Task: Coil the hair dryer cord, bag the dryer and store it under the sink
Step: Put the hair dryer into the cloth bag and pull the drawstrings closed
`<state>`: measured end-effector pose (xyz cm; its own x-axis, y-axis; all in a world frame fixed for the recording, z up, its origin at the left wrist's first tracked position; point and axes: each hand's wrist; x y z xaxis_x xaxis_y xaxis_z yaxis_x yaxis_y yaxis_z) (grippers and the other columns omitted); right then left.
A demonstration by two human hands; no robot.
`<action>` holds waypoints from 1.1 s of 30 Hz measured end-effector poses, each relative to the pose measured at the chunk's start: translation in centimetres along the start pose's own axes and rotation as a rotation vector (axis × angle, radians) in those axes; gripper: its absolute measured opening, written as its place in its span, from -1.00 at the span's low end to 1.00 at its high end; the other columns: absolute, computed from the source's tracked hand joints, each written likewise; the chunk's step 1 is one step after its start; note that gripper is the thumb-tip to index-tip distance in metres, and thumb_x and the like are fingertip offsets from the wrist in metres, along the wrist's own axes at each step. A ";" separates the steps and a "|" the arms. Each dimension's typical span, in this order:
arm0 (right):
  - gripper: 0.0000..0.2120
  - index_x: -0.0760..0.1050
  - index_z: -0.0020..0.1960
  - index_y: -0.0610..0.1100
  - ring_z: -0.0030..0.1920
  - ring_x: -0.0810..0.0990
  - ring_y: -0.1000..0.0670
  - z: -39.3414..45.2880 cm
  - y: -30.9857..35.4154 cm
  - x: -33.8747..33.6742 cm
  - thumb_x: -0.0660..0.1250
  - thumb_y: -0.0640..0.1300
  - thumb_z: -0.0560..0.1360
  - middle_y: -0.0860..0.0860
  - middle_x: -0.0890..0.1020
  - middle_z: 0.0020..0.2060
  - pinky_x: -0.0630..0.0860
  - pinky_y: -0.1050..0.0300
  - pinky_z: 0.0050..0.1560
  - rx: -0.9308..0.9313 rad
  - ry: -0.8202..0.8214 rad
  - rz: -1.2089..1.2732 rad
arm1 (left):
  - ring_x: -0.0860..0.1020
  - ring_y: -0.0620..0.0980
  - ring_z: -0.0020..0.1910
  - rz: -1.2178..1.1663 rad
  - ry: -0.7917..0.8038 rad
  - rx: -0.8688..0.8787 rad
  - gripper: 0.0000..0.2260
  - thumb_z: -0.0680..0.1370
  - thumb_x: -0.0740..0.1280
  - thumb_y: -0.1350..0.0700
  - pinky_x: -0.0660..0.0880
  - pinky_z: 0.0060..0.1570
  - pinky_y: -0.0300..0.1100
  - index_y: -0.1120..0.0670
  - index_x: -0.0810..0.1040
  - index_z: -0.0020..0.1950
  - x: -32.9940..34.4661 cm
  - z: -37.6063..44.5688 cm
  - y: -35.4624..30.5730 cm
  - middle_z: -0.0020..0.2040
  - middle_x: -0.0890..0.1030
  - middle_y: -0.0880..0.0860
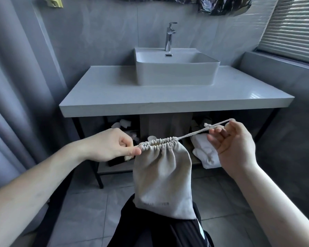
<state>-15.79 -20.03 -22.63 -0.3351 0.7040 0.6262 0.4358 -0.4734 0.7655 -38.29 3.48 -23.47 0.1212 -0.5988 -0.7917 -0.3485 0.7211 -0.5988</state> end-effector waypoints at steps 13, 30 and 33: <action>-0.67 0.37 -0.26 -0.13 -0.48 0.74 0.03 3.4 -0.6 -2.7 0.22 -0.18 0.69 -0.08 0.66 -0.42 0.67 0.22 -0.42 0.028 -0.265 0.096 | 0.23 -0.09 -0.50 -0.392 -0.138 0.105 -0.43 0.43 0.42 -0.41 0.21 -0.50 -0.32 0.07 0.45 -0.39 -2.0 1.1 3.0 -0.44 0.35 0.05; -0.71 0.38 -0.24 -0.03 -0.32 0.72 0.05 1.8 0.0 -3.8 0.22 -0.10 0.67 0.05 0.62 -0.50 0.53 0.25 -0.39 -0.018 -0.248 -0.113 | 0.56 -0.14 -0.32 -0.501 -0.160 0.125 -0.32 0.37 0.51 -0.40 0.52 -0.28 -0.34 0.26 0.55 -0.33 -2.3 -0.6 5.2 -0.19 0.59 -0.07; -0.72 0.39 -0.21 -0.05 -0.37 0.76 0.06 1.6 -0.4 -4.3 0.23 -0.11 0.68 0.03 0.68 -0.49 0.54 0.23 -0.41 0.033 -0.221 -0.182 | 0.72 -0.08 -0.01 -0.571 -0.156 0.092 -0.19 0.35 0.54 -0.39 0.66 -0.10 -0.20 0.44 0.53 -0.26 -2.4 -1.3 5.6 0.06 0.68 -0.05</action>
<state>-13.19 -22.00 -25.89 -0.2219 0.8757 0.4288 0.4132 -0.3138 0.8548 -41.78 8.49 -24.82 0.4027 -0.8477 -0.3454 -0.1066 0.3313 -0.9375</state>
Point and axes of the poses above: each hand's wrist, its own z-axis towards the middle knuckle, its own x-axis out of the palm, y = z × x
